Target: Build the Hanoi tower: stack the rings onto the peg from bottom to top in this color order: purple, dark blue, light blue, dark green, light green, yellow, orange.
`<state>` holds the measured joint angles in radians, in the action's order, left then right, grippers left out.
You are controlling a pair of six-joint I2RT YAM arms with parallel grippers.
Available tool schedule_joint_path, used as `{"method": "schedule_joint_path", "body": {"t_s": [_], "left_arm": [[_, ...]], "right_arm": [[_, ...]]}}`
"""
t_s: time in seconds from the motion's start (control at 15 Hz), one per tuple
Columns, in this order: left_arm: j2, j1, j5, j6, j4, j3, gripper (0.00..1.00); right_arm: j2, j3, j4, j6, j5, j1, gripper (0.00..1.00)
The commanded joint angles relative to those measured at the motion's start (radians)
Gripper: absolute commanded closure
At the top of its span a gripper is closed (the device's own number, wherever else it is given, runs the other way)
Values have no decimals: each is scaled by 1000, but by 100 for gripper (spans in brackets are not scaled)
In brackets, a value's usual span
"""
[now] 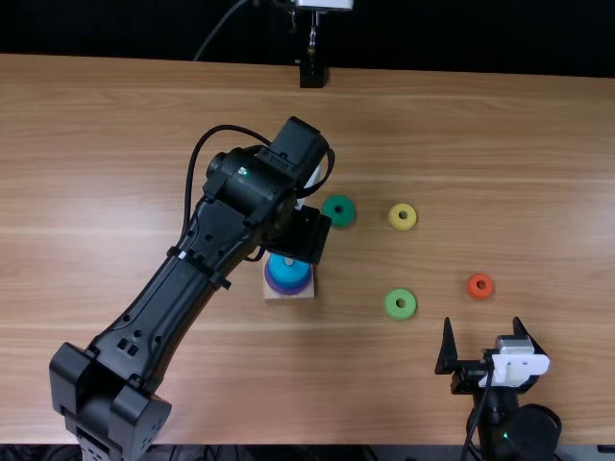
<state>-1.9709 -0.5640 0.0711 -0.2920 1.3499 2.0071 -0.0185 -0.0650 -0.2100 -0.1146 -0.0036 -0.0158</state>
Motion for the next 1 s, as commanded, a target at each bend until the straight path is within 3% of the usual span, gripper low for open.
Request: {"method": "schedule_joint_path", "body": {"t_s": [0.0,0.4,0.67,0.93], "left_arm": [[-8,-10,2,-6,3,-13,0],[43,19,1,-6,-28,-18,0],[191,121,-16,-4,-253,-166,0],[426,288,-9,3,-479,-442,0]], "right_arm": [[19,50,-65,-3,9,-4,0],[19,50,-65,-3,9,-4,0],[19,50,-65,-3,9,-4,0],[19,50,-65,-3,9,-4,0]]}}
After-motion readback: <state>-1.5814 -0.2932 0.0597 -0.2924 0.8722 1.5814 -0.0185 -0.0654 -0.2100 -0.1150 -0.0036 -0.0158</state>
